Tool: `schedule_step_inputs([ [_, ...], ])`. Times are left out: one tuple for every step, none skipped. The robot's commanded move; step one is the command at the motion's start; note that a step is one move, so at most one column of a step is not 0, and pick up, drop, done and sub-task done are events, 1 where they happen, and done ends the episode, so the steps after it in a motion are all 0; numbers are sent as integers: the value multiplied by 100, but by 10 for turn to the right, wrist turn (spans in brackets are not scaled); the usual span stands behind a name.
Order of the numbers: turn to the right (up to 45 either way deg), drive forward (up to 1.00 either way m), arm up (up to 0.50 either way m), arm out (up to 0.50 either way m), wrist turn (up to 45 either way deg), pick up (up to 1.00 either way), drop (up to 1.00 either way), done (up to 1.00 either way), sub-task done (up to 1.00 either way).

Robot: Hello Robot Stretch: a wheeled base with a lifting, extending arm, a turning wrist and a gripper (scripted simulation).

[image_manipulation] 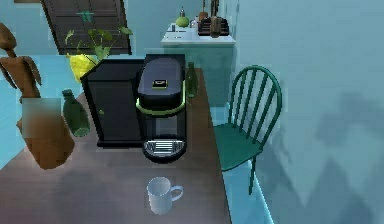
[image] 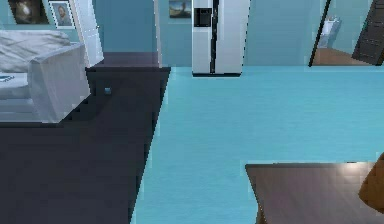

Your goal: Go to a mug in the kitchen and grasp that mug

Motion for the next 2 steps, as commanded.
schedule_step_inputs([
  [0, 0, 50, 0, 0, 0, 0, 0, 0],
  [0, 0, 36, 0, 0, 0, 0, 0, 0],
])
